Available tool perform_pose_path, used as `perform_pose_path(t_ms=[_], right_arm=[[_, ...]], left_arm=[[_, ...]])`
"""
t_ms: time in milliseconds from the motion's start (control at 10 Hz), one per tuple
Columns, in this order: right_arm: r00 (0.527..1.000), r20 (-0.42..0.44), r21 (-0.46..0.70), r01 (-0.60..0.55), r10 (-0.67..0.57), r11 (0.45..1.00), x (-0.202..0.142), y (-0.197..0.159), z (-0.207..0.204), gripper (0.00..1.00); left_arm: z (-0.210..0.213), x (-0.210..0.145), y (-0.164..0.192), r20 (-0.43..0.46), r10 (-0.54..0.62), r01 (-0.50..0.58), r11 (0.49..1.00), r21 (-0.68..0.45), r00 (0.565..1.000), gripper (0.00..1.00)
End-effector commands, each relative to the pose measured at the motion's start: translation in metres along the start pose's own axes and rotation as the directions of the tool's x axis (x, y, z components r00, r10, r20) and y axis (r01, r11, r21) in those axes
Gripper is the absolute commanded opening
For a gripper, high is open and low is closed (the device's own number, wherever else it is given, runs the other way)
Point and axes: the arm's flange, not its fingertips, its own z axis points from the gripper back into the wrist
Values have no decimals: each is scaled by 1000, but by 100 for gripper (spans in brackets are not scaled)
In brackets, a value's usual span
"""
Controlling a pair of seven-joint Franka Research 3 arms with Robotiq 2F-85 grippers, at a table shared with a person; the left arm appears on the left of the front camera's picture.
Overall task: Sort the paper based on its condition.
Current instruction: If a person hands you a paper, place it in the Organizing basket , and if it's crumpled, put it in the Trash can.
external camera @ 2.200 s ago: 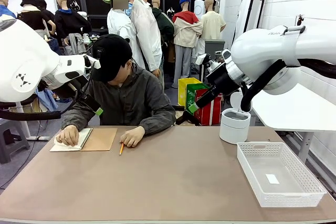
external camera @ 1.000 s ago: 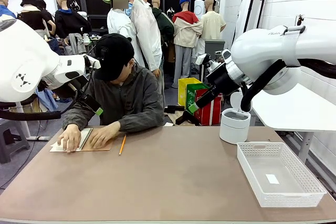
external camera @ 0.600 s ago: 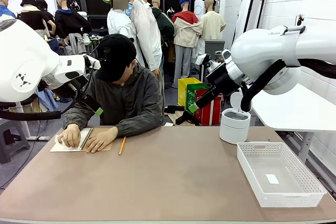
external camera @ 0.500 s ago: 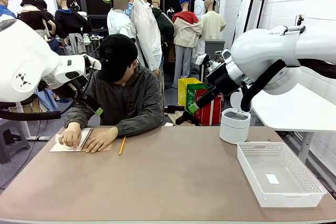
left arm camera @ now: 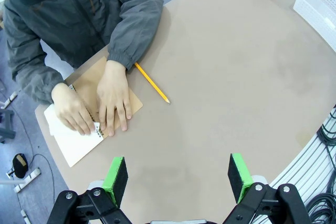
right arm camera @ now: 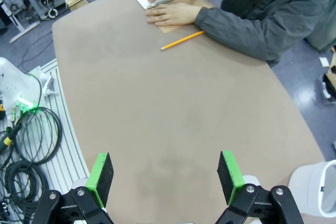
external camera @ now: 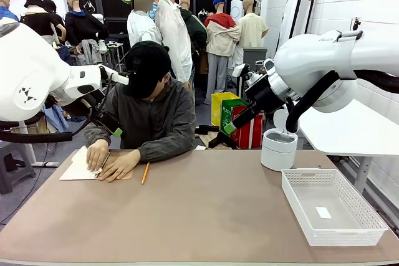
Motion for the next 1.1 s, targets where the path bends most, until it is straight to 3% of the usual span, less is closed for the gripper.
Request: perform_pose_path(t_ms=[0, 1000], right_arm=[[1000, -4, 2, -4, 4, 1000, -1, 0, 0, 100], [1000, -4, 2, -4, 4, 1000, -1, 0, 0, 100]], left_arm=[[0, 0, 1, -1, 0, 0, 1000, -1, 1000, 100], [0, 0, 1, -1, 0, 0, 1000, -1, 1000, 100]])
